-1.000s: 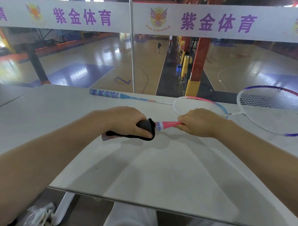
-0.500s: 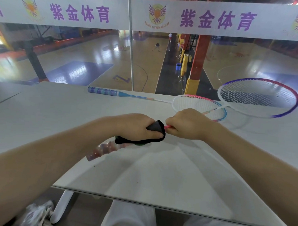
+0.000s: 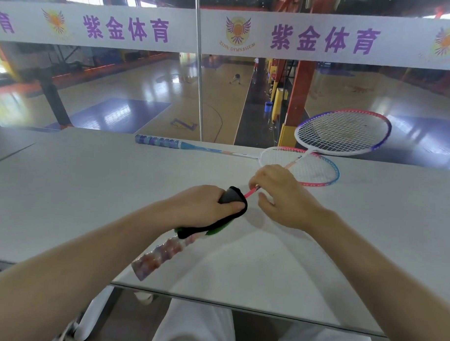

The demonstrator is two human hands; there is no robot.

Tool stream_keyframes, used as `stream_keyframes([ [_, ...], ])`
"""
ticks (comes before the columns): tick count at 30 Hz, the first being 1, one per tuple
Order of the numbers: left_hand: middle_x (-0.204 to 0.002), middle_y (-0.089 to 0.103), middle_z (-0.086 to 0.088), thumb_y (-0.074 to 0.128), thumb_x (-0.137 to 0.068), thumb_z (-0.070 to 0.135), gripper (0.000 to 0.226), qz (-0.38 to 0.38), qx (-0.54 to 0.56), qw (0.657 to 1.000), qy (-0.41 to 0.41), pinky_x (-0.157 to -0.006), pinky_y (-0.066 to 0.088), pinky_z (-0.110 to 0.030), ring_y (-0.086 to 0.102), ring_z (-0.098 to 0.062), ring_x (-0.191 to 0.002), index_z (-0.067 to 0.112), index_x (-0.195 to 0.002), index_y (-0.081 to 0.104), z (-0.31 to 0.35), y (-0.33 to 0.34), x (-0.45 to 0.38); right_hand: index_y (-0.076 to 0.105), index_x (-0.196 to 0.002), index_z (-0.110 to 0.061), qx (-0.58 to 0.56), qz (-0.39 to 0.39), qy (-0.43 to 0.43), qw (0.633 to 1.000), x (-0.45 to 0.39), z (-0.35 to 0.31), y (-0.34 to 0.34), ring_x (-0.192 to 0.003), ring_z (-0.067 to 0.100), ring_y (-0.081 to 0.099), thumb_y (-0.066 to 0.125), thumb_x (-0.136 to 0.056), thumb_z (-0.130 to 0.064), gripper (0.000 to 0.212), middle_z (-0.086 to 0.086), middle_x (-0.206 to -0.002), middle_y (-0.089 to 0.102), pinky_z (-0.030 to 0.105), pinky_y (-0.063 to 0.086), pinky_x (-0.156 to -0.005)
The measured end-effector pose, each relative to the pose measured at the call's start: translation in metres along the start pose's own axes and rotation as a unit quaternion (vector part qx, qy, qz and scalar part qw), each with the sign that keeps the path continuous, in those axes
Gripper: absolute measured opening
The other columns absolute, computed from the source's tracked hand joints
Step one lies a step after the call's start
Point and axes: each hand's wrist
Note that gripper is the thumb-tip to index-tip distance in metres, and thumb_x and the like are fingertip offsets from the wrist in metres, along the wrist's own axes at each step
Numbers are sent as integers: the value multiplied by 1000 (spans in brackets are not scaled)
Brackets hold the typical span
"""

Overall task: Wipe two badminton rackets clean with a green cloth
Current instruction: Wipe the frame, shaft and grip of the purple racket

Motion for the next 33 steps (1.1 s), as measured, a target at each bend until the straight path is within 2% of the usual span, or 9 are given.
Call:
stream_keyframes([
  [4,-77,63,-5,39,-95,61,53,22,-15,1000,-16,-64,40,-29,58,-18,-70,14,-74,54,4,10,7,51,-119,-16,-140,132,214,958,19,-13,4,-106,10,48,55,-85,-2,37,-3,-117,50,21,39,-91],
  [8,-75,60,-3,36,-97,59,51,30,-6,999,-12,-65,41,-30,57,-20,-72,16,-74,52,15,21,15,40,-124,-19,-397,133,466,779,9,-33,-3,-89,20,67,53,-96,-25,31,3,-103,62,33,57,-75],
  [11,-79,61,-3,32,-100,53,41,30,-28,999,13,-73,45,-32,58,-23,-79,24,-80,52,29,30,23,34,-125,-21,-549,168,500,648,0,-43,-6,-84,27,69,53,-97,-18,34,14,-107,59,40,62,-74],
  [14,-85,64,-6,30,-101,50,38,42,-34,998,37,-79,50,-35,61,-25,-83,22,-97,57,37,39,31,32,-123,-23,-593,217,504,590,1,-51,-4,-71,24,61,42,-96,6,41,15,-101,51,37,61,-61],
  [17,-78,63,-4,33,-100,52,47,40,22,999,28,-73,48,-32,60,-20,-76,14,-90,59,42,45,36,35,-122,-16,-590,237,513,577,6,-54,-3,-57,16,46,29,-92,13,42,12,-88,49,26,50,-46],
  [21,-79,64,0,35,-100,54,47,18,124,992,-1,-69,45,-28,60,-14,-75,18,-82,59,46,49,43,35,-120,-12,-590,238,527,564,10,-55,-7,-52,14,35,22,-90,13,41,9,-80,46,25,34,-42],
  [25,-84,62,0,37,-100,53,40,64,169,983,-18,-64,40,-29,59,-18,-78,22,-85,57,38,47,45,40,-105,-15,-565,226,557,565,20,-56,-13,-46,11,29,19,-92,7,33,7,-78,45,21,25,-36],
  [30,-124,61,-6,41,-101,45,39,172,250,952,-38,-97,44,-37,57,-26,-113,17,-124,56,26,46,35,34,-79,-16,-543,189,560,597,40,-56,-23,-31,6,22,18,-91,7,30,9,-74,45,17,17,-32],
  [33,-111,60,-10,47,-99,37,29,233,166,958,11,-90,45,-42,55,-28,-104,11,-109,56,27,55,28,32,-77,-14,-526,129,553,633,57,-56,-32,-35,7,22,21,-91,7,28,10,-74,46,17,17,-32],
])
Point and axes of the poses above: each hand's wrist, its own x-axis away from the middle knuckle, its own y-axis out of the palm, z = x × y
